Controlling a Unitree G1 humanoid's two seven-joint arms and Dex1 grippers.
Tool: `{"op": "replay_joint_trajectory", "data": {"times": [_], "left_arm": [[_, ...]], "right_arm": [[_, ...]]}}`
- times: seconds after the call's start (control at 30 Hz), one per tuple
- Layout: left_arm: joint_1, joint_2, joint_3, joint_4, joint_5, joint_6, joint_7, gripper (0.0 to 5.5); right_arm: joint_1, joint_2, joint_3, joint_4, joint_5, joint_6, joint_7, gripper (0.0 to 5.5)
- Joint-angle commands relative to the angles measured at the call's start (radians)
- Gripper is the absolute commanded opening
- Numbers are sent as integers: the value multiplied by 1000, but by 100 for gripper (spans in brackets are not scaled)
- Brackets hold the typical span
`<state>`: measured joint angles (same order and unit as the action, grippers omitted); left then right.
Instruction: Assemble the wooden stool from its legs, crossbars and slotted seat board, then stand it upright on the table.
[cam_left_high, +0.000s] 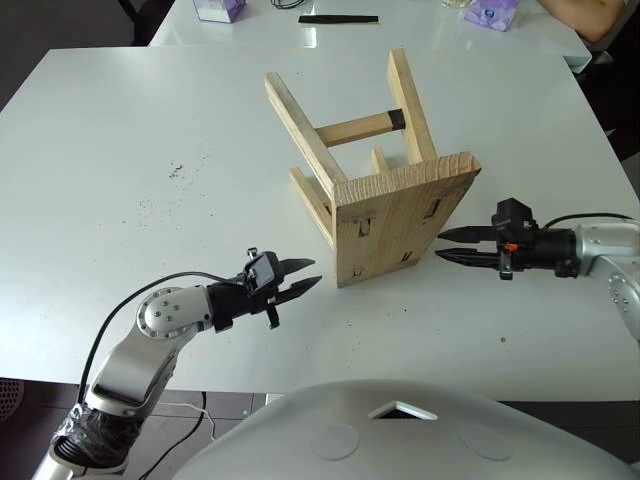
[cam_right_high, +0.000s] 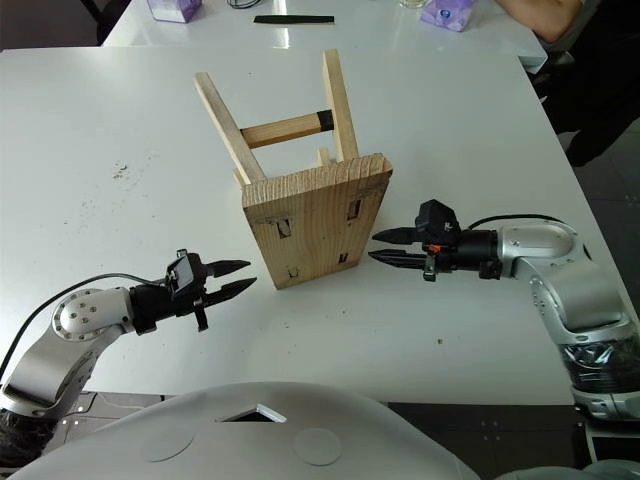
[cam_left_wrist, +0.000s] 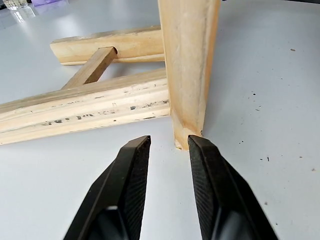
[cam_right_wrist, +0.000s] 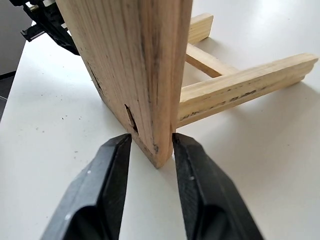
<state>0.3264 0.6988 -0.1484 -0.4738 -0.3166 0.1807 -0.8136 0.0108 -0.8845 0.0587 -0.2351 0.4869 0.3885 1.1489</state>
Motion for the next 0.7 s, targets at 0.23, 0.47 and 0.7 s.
{"op": "replay_joint_trajectory", "data": {"times": [0.23,0.47,0.7], "left_arm": [[-16,7,0,145,69,-85,-41,139],[-35,-10,36,213,63,-99,-37,139],[-70,-30,51,251,54,-88,-46,139]], "right_arm": [[-68,103,16,-3,7,-50,17,151],[-80,82,-14,-97,147,64,83,151],[-86,118,108,-54,-30,-47,61,151]]}}
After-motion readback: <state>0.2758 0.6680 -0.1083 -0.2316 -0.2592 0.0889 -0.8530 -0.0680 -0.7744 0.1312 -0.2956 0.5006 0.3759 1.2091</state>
